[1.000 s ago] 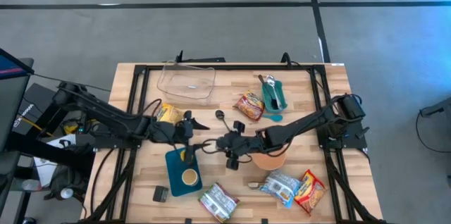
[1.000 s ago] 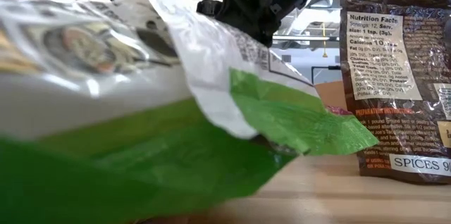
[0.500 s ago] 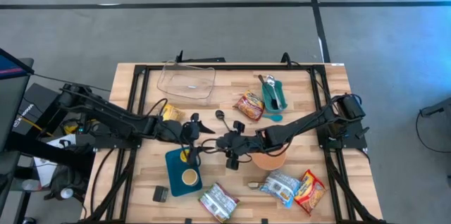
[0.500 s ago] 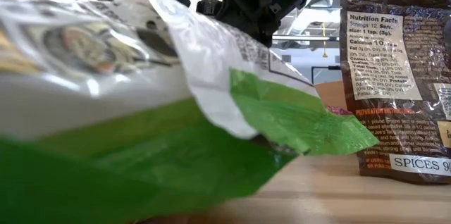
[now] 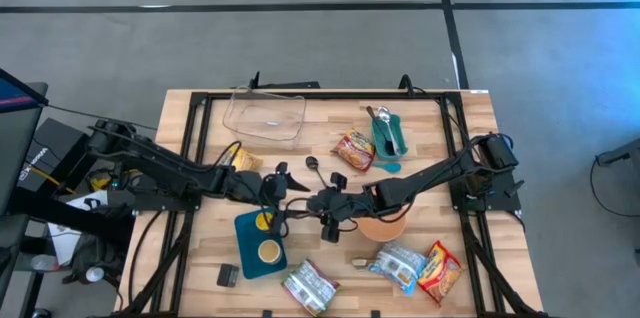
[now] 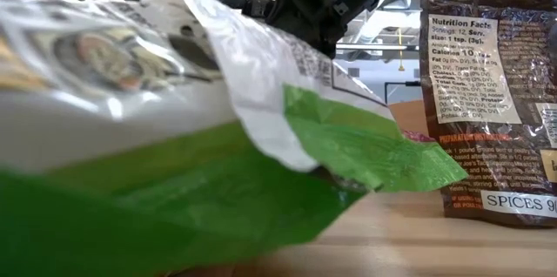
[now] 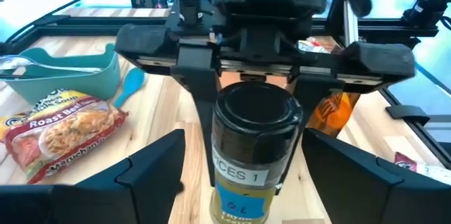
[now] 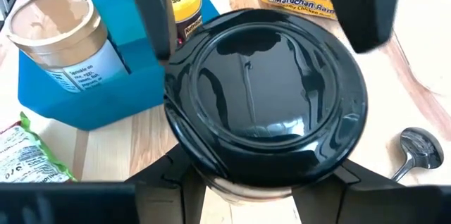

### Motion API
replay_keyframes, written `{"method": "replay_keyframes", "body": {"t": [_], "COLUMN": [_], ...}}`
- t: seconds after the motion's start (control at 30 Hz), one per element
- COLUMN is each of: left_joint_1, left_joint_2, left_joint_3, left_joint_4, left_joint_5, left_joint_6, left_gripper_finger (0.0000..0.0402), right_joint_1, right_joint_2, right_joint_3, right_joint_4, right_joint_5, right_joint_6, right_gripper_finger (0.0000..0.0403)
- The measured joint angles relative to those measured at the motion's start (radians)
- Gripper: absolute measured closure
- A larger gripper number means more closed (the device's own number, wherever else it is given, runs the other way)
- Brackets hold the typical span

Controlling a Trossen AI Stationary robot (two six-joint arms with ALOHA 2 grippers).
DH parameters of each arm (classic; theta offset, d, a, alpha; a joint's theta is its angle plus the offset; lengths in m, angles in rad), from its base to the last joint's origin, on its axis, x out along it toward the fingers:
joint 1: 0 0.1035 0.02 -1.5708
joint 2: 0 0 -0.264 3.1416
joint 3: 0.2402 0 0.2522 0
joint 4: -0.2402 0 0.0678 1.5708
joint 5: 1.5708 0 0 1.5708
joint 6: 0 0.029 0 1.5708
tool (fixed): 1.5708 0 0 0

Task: Pick & Place Food Item
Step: Put the green seasoning bottle into the blue bin

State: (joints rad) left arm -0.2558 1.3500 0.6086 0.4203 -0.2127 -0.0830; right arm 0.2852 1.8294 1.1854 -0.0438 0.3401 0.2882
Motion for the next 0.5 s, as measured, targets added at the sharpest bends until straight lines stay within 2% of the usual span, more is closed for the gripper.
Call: {"method": "replay_keyframes", "body": {"t": [0.3, 0.5], "left_joint_1": [0.0, 0.0], "left_joint_2": [0.041, 0.043], "left_joint_3": [0.002, 0.002], "left_joint_4": [0.069, 0.073], "left_joint_5": [0.003, 0.003], "left_joint_6": [0.002, 0.004], "left_gripper_finger": [0.0082, 0.0077], "right_joint_1": [0.0, -0.001], "right_joint_2": [0.0, 0.0], "right_joint_3": [0.0, 0.0], "right_joint_4": [0.012, 0.019], "right_joint_5": [-0.001, -0.002], "right_joint_6": [0.0, 0.0], "right_gripper_finger": [0.0244, 0.0244]}}
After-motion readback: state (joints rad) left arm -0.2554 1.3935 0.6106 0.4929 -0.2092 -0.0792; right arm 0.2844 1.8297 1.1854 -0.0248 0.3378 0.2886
